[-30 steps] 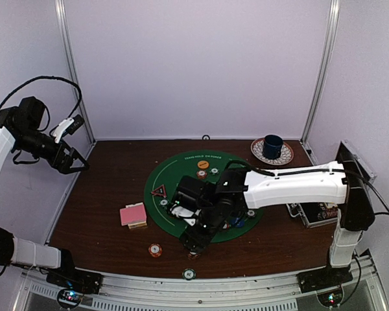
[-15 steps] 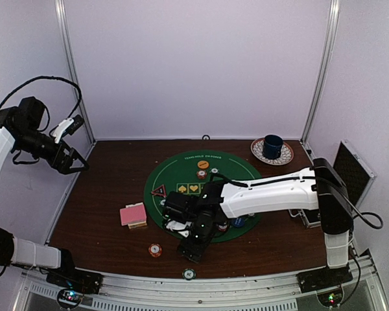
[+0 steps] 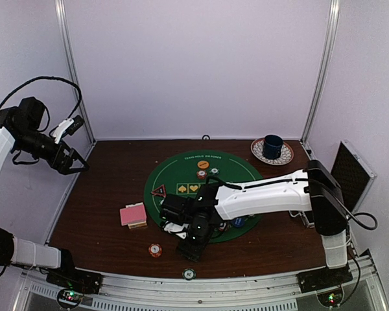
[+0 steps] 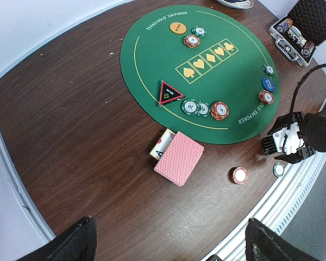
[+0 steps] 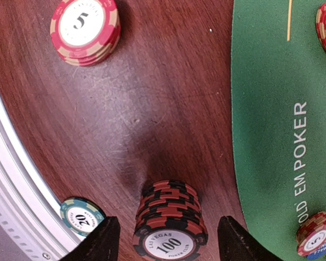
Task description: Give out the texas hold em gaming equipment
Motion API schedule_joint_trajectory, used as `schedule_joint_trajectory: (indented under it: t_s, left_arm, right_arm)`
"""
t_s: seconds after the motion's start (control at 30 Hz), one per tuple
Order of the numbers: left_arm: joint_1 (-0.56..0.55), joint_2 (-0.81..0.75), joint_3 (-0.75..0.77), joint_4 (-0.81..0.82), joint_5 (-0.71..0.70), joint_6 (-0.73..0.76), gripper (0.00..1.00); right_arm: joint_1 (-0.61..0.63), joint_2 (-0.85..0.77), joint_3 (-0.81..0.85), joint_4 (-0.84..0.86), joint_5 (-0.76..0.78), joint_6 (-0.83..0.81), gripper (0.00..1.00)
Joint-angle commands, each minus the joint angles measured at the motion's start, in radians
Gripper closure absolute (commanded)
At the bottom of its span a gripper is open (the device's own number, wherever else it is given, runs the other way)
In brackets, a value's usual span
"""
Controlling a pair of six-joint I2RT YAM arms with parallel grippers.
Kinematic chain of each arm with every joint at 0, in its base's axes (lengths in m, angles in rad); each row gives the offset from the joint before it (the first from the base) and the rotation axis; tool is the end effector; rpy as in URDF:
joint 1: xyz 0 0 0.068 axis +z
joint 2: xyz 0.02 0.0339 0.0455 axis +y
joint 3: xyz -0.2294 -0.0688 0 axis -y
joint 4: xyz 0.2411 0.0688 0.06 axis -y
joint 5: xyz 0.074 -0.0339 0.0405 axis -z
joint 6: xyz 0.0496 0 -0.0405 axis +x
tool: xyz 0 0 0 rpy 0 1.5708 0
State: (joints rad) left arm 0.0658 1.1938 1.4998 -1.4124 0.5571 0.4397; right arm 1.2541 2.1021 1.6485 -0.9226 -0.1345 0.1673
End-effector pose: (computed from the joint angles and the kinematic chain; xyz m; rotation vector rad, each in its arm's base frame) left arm 0.2007 -0.0131 0.3528 0.6326 2.4321 -0.5460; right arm 0.1192 0.3851 0.1387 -1.6003 2.6103 0.3512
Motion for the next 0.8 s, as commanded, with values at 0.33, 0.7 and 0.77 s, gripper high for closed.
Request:
schedule_joint_trajectory:
  t_s: [0.33,0.7,0.77]
  left_arm:
    - [0.003,-0.017,0.023,0.003,-0.002,0.010,0.02]
    - [0.003,-0.019,0.023,0.004,-0.007,0.009,0.03]
    - [0.003,-0.018,0.026,0.003,-0.008,0.008,0.02]
  right_arm:
    - [-0.005,-0.008,0.013,0.009,0.003,-0.002,0.60]
    - [-0.006,-0.014,0.018,-0.006,0.023,-0.006,0.80]
    - [-0.008,-0.021,0.025,-0.016,0.029,-0.008,0.84]
